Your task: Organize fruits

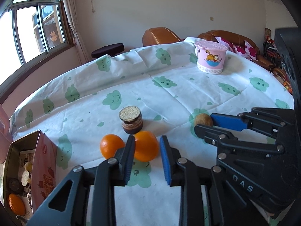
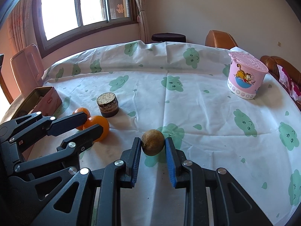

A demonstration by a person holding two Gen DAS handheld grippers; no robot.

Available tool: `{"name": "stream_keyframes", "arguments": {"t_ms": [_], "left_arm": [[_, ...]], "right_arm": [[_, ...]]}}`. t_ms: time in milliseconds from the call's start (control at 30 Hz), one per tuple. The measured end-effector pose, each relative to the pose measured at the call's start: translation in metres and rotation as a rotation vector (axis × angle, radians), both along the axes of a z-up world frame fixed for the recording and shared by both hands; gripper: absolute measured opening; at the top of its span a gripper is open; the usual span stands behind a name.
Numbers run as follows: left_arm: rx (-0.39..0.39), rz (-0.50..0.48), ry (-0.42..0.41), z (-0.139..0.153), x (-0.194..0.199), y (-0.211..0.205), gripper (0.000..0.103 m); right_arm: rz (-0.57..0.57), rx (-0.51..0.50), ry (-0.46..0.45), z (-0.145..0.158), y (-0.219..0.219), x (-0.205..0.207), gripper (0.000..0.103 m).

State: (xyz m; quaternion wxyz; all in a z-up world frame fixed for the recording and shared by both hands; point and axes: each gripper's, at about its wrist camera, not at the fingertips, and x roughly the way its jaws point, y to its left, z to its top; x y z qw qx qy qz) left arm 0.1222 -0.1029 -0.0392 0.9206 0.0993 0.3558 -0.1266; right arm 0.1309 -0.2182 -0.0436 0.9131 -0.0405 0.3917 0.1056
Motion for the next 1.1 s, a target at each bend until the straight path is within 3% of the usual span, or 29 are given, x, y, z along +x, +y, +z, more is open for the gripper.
{"name": "stream_keyframes", "arguments": {"t_ms": [333,800,1100], "left_arm": [[0.022,0.04,0.028,-0.006,0.005,0.001,0.032],[-0.032,0.042,-0.017,0.003,-0.003,0.009,0.029],[-0.052,0.021,0.017,-0.001,-0.004,0.011,0.032]], "right_arm": [[0.002,-0.002,0.006,-0.001,0.001,0.001,0.028],[0.03,0.011,-0.04,0.006,0.002,-0.007,0.028],[0.029,0.013,-0.044,0.006,0.002,-0.007,0.028]]}}
